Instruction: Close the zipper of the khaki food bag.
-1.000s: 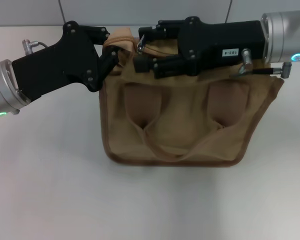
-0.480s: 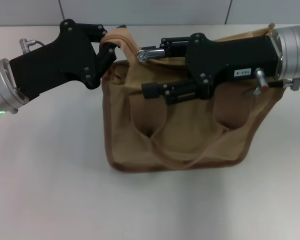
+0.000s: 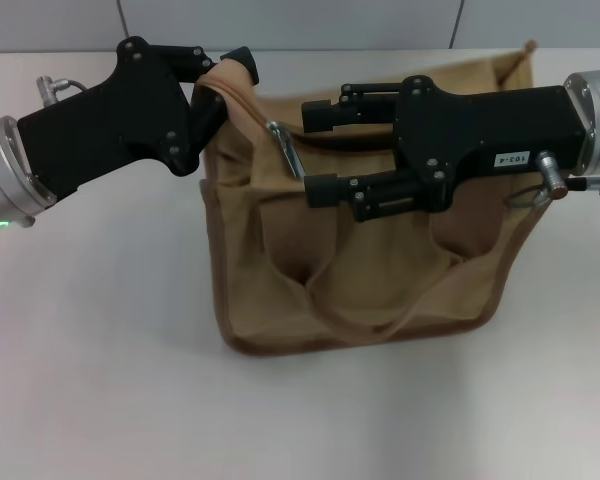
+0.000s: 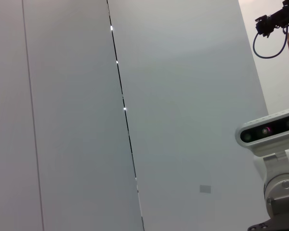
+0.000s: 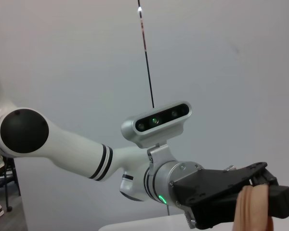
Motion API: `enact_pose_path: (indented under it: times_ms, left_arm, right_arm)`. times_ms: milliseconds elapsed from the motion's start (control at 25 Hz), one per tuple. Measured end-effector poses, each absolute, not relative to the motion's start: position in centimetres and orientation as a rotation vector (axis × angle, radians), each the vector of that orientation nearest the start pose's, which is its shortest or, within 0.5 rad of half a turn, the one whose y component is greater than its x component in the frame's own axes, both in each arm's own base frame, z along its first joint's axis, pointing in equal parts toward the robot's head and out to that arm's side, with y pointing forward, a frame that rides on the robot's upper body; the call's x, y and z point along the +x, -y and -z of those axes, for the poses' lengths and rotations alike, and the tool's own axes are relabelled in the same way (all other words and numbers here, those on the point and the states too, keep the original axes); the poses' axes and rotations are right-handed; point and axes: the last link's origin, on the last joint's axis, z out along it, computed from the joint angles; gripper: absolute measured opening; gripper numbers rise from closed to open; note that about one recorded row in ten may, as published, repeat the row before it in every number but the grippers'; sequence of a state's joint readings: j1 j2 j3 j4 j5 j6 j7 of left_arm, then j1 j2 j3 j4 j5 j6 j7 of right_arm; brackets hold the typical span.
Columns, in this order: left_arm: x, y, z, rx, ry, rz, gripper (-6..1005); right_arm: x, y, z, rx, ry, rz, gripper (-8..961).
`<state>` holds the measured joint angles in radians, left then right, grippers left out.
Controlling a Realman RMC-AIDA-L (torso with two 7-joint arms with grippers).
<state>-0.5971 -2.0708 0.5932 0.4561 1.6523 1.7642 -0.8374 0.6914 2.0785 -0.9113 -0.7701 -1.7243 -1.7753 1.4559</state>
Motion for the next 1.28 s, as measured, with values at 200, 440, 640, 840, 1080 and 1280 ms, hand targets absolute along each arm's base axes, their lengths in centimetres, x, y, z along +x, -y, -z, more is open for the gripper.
enact_pose_path:
  times_ms: [200, 440, 640, 840, 1080, 1280]
  left_arm:
    - [-21.3, -33.3, -1.9, -2.428, -0.064, 1.216, 0]
    - [-21.3, -33.2, -1.8, -2.429, -0.062, 1.219, 1]
    - [-21.0, -33.1, -1.8, -2.437, -0.076, 1.237, 1]
    - [-20.7, -33.1, -1.7, -2.447, -0.091, 1.250, 1]
    - [-20.6, -33.2, -1.7, -2.448, -0.092, 1.246, 0]
    - [-20.6, -33.2, -1.7, -2.446, -0.090, 1.243, 0]
  right_arm:
    - [14.4, -34.2, -0.9, -3.000, -0.154, -1.056, 776]
    - [14.7, -34.0, -0.9, -3.004, -0.202, -1.068, 777]
    - [14.9, -34.7, -0.6, -2.980, -0.330, -1.034, 777]
    - [14.6, -34.9, 0.2, -3.006, -0.370, -0.985, 777]
    - [14.3, -34.6, 1.0, -3.055, -0.378, -0.943, 776]
    - [14.2, -34.5, 0.9, -3.061, -0.418, -0.950, 776]
